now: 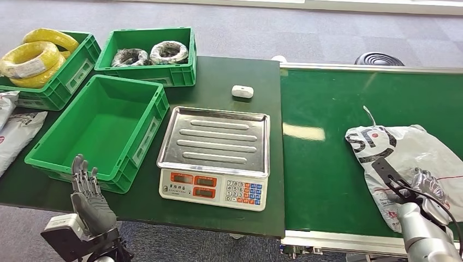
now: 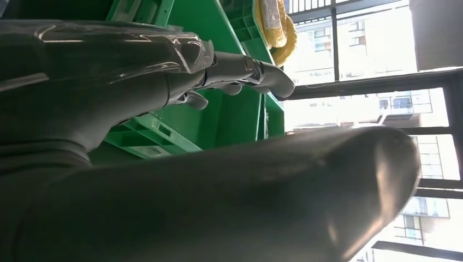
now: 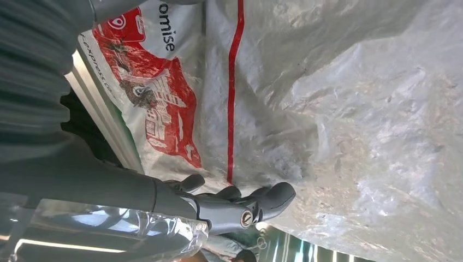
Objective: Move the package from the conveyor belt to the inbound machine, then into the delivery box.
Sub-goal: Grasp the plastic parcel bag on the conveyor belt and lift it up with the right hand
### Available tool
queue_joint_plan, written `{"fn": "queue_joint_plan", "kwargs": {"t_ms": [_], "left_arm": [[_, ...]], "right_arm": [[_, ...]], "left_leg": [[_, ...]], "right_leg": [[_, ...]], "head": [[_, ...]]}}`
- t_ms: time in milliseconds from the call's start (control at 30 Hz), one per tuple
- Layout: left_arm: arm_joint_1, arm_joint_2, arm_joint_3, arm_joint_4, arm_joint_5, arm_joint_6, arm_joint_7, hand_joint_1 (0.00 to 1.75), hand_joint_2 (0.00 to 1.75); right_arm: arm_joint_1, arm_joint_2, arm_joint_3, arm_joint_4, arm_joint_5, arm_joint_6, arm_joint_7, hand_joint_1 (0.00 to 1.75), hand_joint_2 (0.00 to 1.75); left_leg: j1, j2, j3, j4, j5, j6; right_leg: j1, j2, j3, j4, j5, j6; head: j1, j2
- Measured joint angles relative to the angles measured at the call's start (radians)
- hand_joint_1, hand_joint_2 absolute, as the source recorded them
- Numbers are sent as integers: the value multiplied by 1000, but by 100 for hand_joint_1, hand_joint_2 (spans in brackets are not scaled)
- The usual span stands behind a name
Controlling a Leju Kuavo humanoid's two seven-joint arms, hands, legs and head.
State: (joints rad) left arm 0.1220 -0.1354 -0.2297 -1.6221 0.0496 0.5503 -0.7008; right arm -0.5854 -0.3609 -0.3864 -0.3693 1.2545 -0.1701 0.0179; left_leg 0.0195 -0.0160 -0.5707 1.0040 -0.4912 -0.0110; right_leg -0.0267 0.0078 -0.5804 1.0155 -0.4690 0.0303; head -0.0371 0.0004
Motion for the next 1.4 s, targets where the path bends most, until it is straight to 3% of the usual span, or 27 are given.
{"fn": "queue_joint_plan", "kwargs": {"t_ms": [133, 467, 767, 867, 967, 1067, 1267, 1400], "left_arm": [[1, -1, 3, -1, -1, 4, 0, 0, 0], [9, -2, 32, -38, -2, 12, 0, 0, 0], [21, -3, 43, -59, -7, 22, 0, 0, 0], [28, -4, 44, -66, -8, 29, 0, 0, 0], [37, -7, 45, -74, -9, 37, 0, 0, 0], [42, -12, 45, -74, -14, 42, 0, 0, 0], [45, -22, 42, -72, -23, 52, 0, 0, 0], [37, -26, 27, -59, -25, 63, 0, 0, 0]], "right_arm": [[4, 11, -5, 0, 10, -5, 17, 171, 175], [-3, 38, -6, -33, 38, -106, -14, 175, 175], [-18, 66, 1, -73, 63, -138, -24, 175, 175], [-20, 82, 18, -110, 84, -246, -40, 175, 175], [-10, 111, 44, -207, 127, -412, -49, 175, 175], [20, 153, 82, -367, 204, -493, -28, 172, 175], [87, 225, 176, -654, 261, -502, 1, 167, 175], [111, 237, 367, -806, 263, -453, 131, 167, 175]], "left_leg": [[0, 0, 0, 0, 0, 0], [0, 0, 0, 0, 0, 0], [0, 0, 0, 0, 0, 0], [0, 0, 0, 0, 0, 0], [0, 0, 0, 0, 0, 0], [0, 0, 0, 0, 0, 0], [0, 0, 0, 0, 0, 0], [0, 3, 1, 0, 0, 0]], "right_leg": [[0, 0, 0, 0, 0, 0], [0, 0, 0, 0, 0, 0], [0, 0, 1, 0, 0, 0], [0, 0, 1, 0, 0, 0], [0, 0, 0, 1, 0, 0], [0, 0, 0, 1, 0, 0], [0, 0, 0, 1, 0, 0], [0, 2, 0, 1, 0, 0]], "head": [[0, 0], [0, 0], [0, 0], [0, 0], [0, 0], [0, 0], [0, 0], [0, 0]]}}
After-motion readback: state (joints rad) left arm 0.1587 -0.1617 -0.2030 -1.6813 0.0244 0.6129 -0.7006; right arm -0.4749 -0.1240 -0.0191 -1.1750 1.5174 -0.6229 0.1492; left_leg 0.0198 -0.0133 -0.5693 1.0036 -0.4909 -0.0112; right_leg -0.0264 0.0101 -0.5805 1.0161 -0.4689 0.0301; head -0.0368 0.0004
